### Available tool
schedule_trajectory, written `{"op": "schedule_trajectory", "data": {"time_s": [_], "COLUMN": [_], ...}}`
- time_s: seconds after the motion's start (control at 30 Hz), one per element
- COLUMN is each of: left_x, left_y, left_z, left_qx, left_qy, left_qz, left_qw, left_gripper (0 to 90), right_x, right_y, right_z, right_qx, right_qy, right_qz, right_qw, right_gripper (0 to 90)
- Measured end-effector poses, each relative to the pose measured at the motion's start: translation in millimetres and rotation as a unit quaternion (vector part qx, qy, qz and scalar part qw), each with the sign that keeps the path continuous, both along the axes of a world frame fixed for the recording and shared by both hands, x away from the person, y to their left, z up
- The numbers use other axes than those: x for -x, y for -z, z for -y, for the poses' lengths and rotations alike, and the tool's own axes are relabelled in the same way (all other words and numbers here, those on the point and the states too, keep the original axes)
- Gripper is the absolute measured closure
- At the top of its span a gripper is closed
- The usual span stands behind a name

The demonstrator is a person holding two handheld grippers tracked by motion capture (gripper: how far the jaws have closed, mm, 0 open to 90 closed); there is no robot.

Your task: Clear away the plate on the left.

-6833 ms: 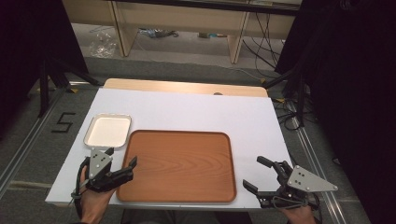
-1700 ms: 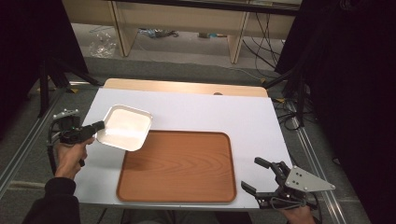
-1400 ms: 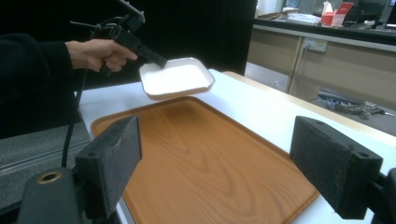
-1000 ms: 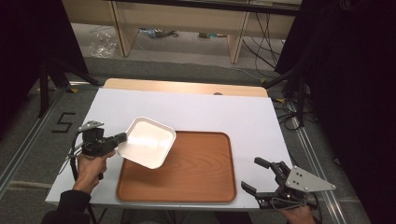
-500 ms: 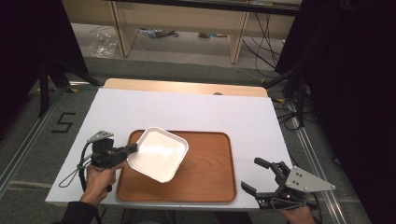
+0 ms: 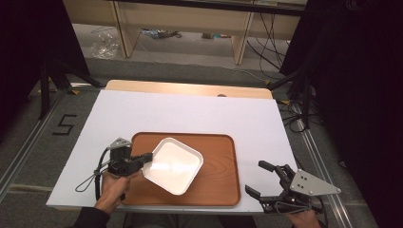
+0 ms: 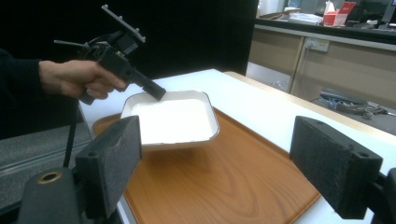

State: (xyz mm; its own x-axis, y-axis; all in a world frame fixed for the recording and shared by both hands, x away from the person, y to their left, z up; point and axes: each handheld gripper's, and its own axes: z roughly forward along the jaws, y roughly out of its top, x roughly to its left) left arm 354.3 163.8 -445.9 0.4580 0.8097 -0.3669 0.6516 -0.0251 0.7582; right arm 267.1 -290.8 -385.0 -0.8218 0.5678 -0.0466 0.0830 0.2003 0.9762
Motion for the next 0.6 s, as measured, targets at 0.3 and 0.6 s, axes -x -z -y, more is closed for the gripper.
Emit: {"op": "schedule_trajectory", "data": {"time_s": [0.3,0.6], "left_x": [-8.5,-10.8], "left_y": [16.0,27.8], "left_z": [18.9,35.6], "left_qx": [-0.024,-0.046], "left_qy": [0.006,0.018], "left_qz": [-0.020,-0.030], "left_qw": [0.9995,0.9983], "left_gripper": [88.4,88.2], "right_x": [-0.2,0.0], "right_y": [0.1,0.0], "right_z": [-0.6,-1.1], "right_qx": [-0.002,0.000], "right_qy": [0.000,-0.002], "right_qz": [0.000,0.004], "right_qw": [1.0000,1.0000], "right_gripper": [17.8,17.8]}}
